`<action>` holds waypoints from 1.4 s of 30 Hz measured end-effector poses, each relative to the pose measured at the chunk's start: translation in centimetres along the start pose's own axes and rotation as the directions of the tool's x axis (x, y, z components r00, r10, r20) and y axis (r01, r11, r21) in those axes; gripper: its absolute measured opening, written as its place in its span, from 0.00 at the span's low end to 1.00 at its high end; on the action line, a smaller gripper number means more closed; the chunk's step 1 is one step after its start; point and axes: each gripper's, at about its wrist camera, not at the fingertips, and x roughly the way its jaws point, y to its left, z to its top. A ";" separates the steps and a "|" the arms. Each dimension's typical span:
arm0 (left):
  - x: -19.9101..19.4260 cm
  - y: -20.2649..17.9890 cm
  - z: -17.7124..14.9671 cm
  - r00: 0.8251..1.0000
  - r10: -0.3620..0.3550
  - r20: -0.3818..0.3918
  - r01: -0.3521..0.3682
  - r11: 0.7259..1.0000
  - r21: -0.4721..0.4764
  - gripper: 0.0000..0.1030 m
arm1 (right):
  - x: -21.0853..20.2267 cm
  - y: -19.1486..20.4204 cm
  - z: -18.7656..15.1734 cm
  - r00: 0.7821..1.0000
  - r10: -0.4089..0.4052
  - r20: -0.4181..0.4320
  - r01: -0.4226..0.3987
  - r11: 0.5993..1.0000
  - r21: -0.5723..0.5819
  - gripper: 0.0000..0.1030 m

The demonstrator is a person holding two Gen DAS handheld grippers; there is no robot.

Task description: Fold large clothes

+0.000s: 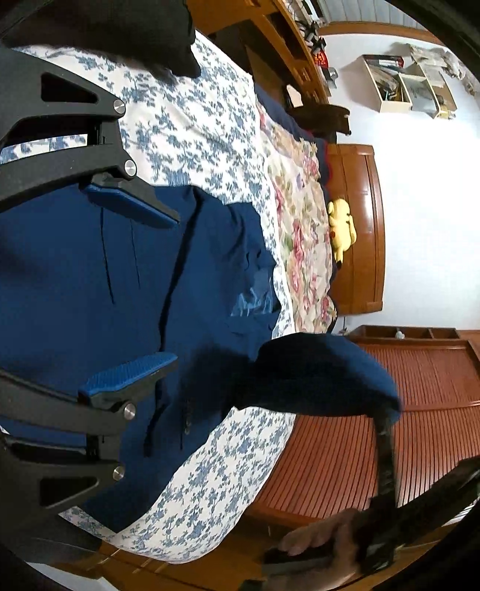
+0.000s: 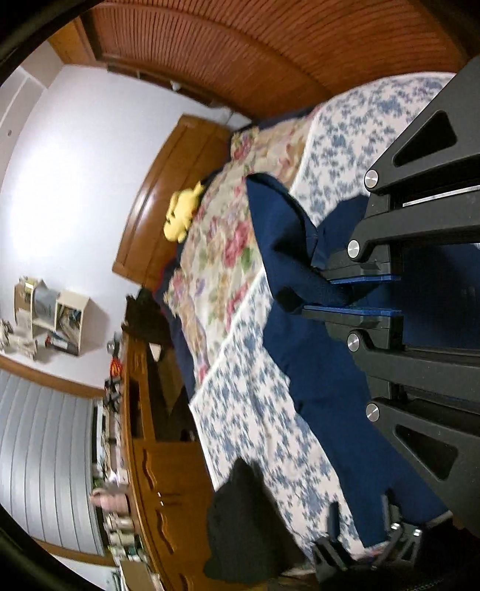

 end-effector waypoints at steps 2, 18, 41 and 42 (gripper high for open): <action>-0.2 0.6 0.0 1.000 0.006 0.002 -0.006 1.000 -0.012 0.68 | 0.3 0.2 -1.2 0.999 0.039 -0.027 -0.039 0.999 0.006 0.09; -0.9 1.9 0.0 0.999 0.022 0.025 -0.021 0.999 -0.044 0.68 | 7.6 0.9 -11.7 0.938 0.268 -0.220 -0.245 0.961 0.125 0.09; -0.7 1.4 -0.2 1.000 0.008 0.015 -0.007 1.000 -0.030 0.68 | 2.4 0.3 -14.8 0.979 0.165 -0.116 -0.137 0.967 0.216 0.49; -0.7 1.3 -0.2 1.000 0.008 0.015 -0.007 1.000 -0.029 0.68 | 2.3 0.1 -15.2 0.981 0.157 -0.115 -0.127 0.964 0.233 0.49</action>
